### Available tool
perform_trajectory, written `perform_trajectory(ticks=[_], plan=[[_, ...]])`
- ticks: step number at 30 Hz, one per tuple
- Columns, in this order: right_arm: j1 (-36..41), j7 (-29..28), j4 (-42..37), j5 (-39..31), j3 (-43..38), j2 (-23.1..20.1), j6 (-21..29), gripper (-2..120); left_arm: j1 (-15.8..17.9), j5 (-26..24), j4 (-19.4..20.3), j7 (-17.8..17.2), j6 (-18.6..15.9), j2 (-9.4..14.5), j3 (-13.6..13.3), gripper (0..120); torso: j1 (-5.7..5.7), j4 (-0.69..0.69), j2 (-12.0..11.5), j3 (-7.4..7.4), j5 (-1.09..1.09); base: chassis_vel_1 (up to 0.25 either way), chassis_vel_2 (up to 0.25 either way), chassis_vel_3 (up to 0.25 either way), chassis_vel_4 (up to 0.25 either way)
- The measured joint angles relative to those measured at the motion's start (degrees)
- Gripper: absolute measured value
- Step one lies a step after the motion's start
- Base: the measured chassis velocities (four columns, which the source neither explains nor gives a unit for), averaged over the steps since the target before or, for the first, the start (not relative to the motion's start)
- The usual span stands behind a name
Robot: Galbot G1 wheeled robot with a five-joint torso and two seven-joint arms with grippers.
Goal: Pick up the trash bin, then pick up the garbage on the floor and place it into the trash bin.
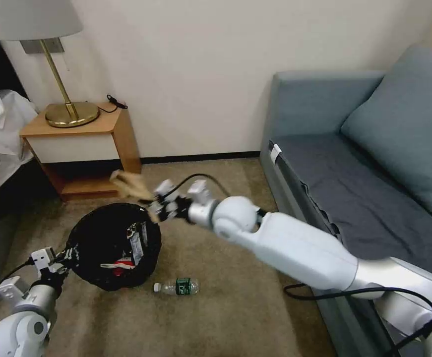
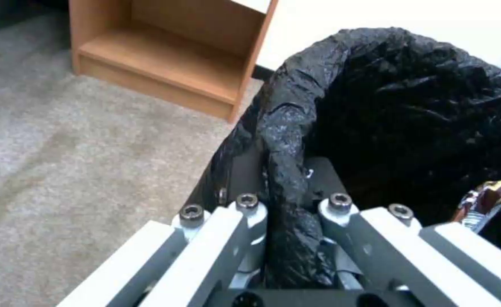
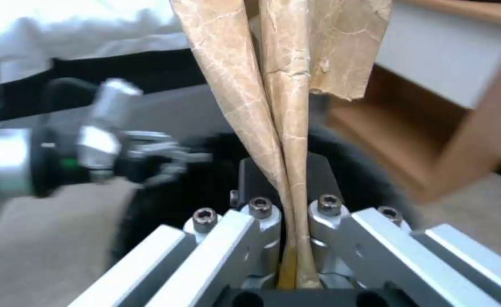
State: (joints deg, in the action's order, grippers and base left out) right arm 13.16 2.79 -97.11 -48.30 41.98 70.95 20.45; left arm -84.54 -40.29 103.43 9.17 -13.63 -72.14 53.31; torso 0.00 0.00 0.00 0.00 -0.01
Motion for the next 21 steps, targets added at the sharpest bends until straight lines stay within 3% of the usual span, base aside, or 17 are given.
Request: perform_trajectory(ticks=[11, 21], plan=[[-0.29, -0.64, 2.88, 2.05, 5.48, 4.08, 0.02, 0, -1.28, 0.06, 3.5, -0.04, -0.62, -1.99, -0.85, 5, 0.0, 0.0, 0.0, 0.0, 0.01, 0.0, 0.0, 0.0, 0.0], [0.98, -0.66, 6.42, 5.53, 6.54, 4.45, -0.08, 0, -2.69, -0.1, 5.43, -0.11, -0.77, -2.98, -0.7, 5, 0.0, 0.0, 0.0, 0.0, 0.01, 0.0, 0.0, 0.0, 0.0]])
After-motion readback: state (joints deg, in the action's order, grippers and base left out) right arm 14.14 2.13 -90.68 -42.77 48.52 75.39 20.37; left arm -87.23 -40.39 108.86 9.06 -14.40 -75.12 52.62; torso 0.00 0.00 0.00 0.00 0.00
